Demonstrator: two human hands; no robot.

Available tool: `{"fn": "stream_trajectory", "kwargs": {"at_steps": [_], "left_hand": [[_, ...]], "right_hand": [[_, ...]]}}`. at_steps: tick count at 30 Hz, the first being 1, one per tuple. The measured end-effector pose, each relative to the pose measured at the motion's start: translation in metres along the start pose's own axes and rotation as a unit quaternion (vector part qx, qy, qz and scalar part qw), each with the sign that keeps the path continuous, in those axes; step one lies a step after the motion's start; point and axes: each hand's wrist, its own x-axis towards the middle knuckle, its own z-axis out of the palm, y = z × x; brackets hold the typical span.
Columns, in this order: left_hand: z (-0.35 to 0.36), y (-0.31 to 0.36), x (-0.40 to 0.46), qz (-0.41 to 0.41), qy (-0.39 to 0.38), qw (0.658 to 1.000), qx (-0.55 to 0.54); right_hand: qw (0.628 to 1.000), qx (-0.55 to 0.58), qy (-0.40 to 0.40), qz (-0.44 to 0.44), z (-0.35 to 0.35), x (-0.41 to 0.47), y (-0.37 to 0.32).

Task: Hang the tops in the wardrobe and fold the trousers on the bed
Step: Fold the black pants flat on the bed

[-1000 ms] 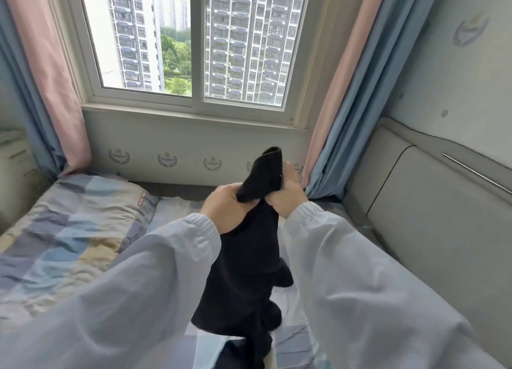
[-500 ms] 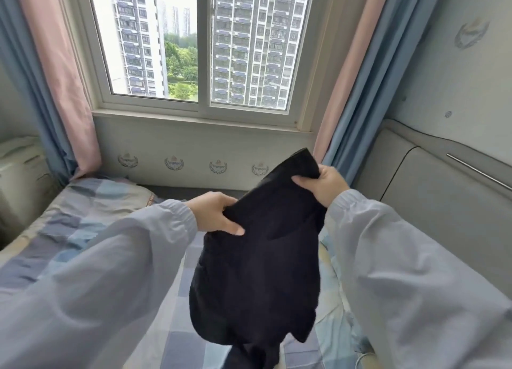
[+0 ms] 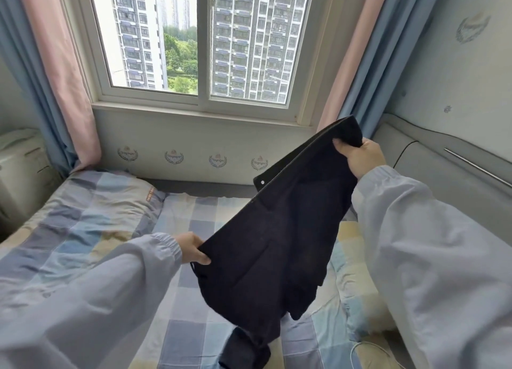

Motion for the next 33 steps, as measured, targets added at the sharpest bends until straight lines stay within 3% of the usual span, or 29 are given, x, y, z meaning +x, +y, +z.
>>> {"fn": "stream_trajectory", "kwargs": {"at_steps": [6,8,10,12,14,18,20,23,24,25,28,30,33], "left_hand": [[0.018,-0.021,-0.005,-0.029,0.051,0.993,-0.107],[0.017,-0.022,-0.011,-0.086,0.033,0.96,-0.264],[0.008,-0.027,-0.009,-0.152,0.013,0.894,-0.421],[-0.006,-0.029,-0.007,-0.185,0.067,0.857,-0.476],[-0.026,-0.031,-0.001,-0.182,0.161,0.85,-0.466],[-0.111,-0.014,-0.017,-0.079,0.281,0.847,-0.444],[-0.167,0.014,-0.043,-0.001,0.379,0.834,-0.401],[-0.226,0.064,-0.095,0.166,0.54,0.704,-0.431],[-0.234,0.076,-0.105,0.211,0.54,0.687,-0.438],[-0.235,0.083,-0.111,0.224,0.516,0.698,-0.443],[-0.232,0.078,-0.103,0.154,0.422,0.773,-0.449],[-0.227,0.061,-0.097,0.118,0.397,0.78,-0.468],[-0.225,0.048,-0.108,0.109,0.369,0.759,-0.526]], "right_hand": [[1.0,-0.016,0.016,-0.001,-0.014,0.006,0.006],[0.999,-0.031,0.006,0.003,-0.017,0.008,0.011],[0.998,-0.051,-0.012,0.017,-0.02,0.01,0.016],[0.995,-0.082,-0.043,0.036,-0.025,0.01,0.021],[0.99,-0.106,-0.07,0.06,-0.03,0.01,0.024],[0.989,-0.115,-0.071,0.059,-0.051,0.022,-0.001],[0.995,-0.081,-0.051,0.026,-0.066,0.034,-0.033],[0.998,0.028,-0.037,-0.039,-0.09,0.048,-0.082],[0.996,0.052,-0.055,-0.049,-0.097,0.049,-0.092],[0.994,0.052,-0.087,-0.046,-0.1,0.048,-0.097],[0.98,0.023,-0.196,0.012,-0.094,0.043,-0.082],[0.977,0.021,-0.208,0.036,-0.086,0.039,-0.066],[0.98,0.038,-0.185,0.065,-0.085,0.037,-0.066]]}}
